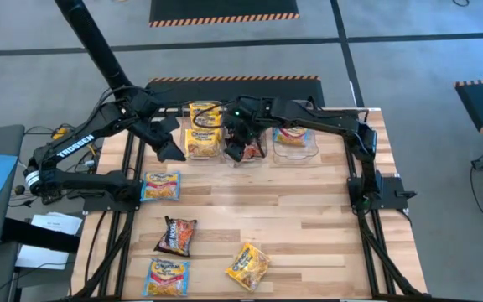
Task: Sort Maruchan noodles
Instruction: Put the blue noodle pack in the right transparent bin
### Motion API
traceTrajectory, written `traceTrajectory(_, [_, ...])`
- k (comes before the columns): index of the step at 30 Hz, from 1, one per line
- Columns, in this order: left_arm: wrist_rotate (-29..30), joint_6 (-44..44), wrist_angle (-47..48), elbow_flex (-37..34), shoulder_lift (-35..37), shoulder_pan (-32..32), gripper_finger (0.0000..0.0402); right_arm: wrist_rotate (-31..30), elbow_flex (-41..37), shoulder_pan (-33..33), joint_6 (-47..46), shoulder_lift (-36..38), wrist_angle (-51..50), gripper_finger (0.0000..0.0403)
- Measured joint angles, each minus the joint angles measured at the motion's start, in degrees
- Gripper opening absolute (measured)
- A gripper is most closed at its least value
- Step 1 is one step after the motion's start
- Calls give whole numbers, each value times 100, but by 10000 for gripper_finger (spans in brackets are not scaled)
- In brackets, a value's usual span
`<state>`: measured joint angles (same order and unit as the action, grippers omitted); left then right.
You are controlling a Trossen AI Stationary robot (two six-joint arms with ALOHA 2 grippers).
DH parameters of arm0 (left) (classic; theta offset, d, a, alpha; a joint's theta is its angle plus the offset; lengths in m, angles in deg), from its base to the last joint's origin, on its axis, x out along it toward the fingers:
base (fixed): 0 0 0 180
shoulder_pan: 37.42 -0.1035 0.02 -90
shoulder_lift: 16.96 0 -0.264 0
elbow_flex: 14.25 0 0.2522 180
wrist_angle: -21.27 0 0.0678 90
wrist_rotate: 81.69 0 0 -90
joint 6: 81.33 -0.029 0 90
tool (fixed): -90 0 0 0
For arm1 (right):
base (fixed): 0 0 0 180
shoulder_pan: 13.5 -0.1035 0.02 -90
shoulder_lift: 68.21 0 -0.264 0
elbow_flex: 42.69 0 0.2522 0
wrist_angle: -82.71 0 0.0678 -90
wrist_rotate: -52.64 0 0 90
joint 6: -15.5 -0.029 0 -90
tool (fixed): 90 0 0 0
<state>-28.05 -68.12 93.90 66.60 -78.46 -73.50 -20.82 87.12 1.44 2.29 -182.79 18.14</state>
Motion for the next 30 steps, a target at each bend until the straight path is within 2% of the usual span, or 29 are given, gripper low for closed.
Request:
traceTrajectory(6, [-279,2,397,0,243,226,151,-7,799,-464,255,0,-531,156])
traceTrajectory(11, [-220,464,474,0,767,498,151,-12,1453,-808,260,0,-897,154])
traceTrajectory(16, [271,896,479,0,1282,816,151,-17,1872,-1110,143,0,-910,154])
traceTrajectory(20, [913,945,621,0,1589,1074,151,-17,1881,-1334,18,61,-708,154])
traceTrajectory(30, [1802,370,1777,0,1698,1313,160,-250,1892,-1695,-181,149,-550,154])
